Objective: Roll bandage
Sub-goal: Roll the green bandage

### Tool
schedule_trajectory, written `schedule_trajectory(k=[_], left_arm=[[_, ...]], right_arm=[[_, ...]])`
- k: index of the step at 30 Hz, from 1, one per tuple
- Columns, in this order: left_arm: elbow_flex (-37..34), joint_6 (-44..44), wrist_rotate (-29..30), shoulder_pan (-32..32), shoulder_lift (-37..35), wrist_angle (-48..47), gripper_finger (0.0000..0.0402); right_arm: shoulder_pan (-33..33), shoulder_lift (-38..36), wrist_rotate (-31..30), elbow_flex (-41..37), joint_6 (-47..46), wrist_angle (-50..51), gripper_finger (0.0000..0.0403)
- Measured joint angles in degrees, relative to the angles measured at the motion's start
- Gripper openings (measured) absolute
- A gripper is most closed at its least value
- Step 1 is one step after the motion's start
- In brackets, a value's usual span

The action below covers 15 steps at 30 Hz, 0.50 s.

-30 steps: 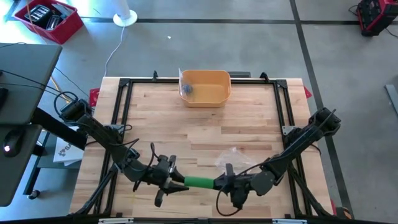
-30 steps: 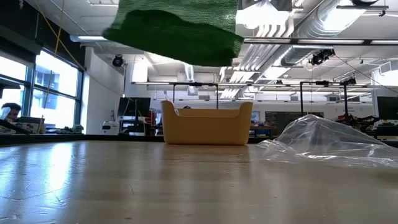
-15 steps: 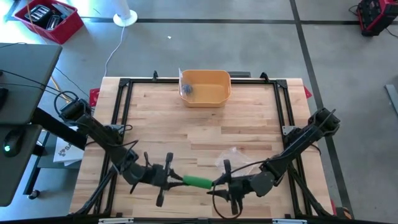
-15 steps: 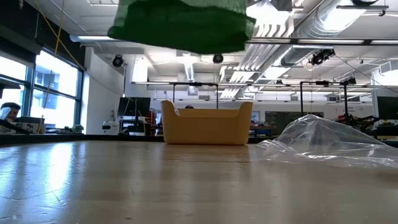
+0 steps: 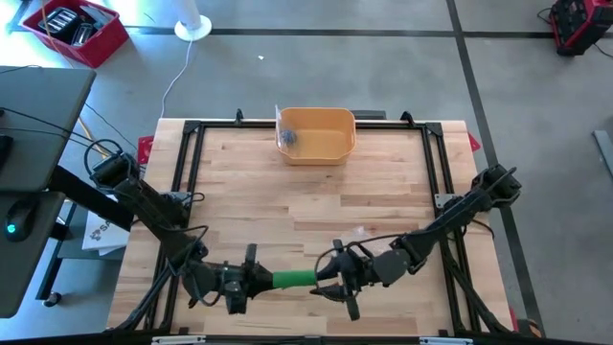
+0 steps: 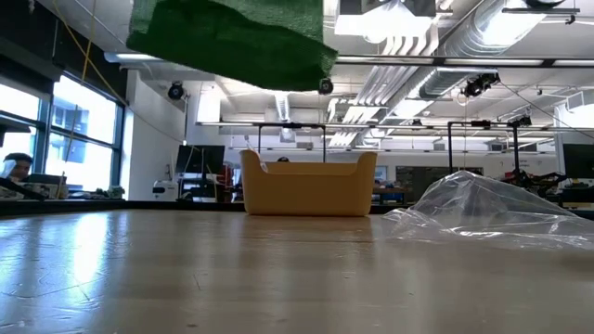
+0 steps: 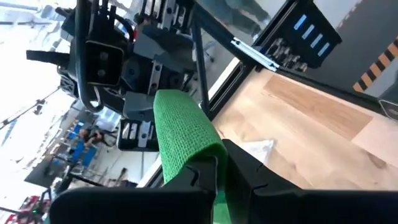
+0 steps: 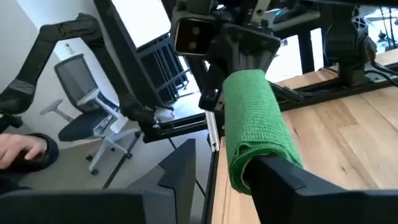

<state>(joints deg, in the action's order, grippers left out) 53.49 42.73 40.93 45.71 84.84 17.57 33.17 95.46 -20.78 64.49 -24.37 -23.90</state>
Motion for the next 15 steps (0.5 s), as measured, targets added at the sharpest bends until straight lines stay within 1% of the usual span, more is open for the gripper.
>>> schedule_trajectory(k=[2, 3, 4, 6, 7, 8, 11, 13, 15], left_arm=[[0.00, -0.23, 0.95, 0.38, 0.02, 0.04, 0.0016], [0.00, -1.72, 1.69, 0.56, 0.06, 0.05, 0.0019], [0.00, -4.52, 2.60, 0.72, 0.08, 0.07, 0.0023], [-0.08, -13.10, 4.62, 0.89, 0.09, 0.74, 0.0030], [-0.22, -17.49, 5.01, 0.90, -0.07, 1.40, 0.0034], [-0.22, -21.47, 4.76, 0.88, -0.28, 2.31, 0.0038], [-0.22, -31.56, 3.16, 0.81, -1.21, 4.71, 0.0052], [-0.22, -38.32, 2.91, 0.80, -1.27, 6.29, 0.0059], [-0.22, -44.80, 2.62, 0.69, -1.28, 6.46, 0.0066]], right_arm=[[-0.58, 0.00, 0.05, 0.00, 1.08, -0.06, 0.0110], [-0.75, 0.00, -0.18, 0.00, 2.31, -0.02, 0.0096], [-0.86, -0.05, -0.80, 0.00, 3.77, 0.26, 0.0079], [-0.94, -0.11, -2.66, 0.00, 6.88, 1.47, 0.0034], [-0.94, -0.15, -2.73, 0.02, 8.55, 1.67, 0.0019], [-0.91, -0.21, -2.74, 0.06, 10.23, 1.86, 0.0012], [-0.81, -0.39, -3.95, 0.26, 16.31, 1.87, 0.0021], [0.04, -0.39, -6.63, 0.26, 22.91, 2.25, 0.0021], [0.60, -0.35, -7.58, 0.26, 31.59, 2.47, 0.0012]])
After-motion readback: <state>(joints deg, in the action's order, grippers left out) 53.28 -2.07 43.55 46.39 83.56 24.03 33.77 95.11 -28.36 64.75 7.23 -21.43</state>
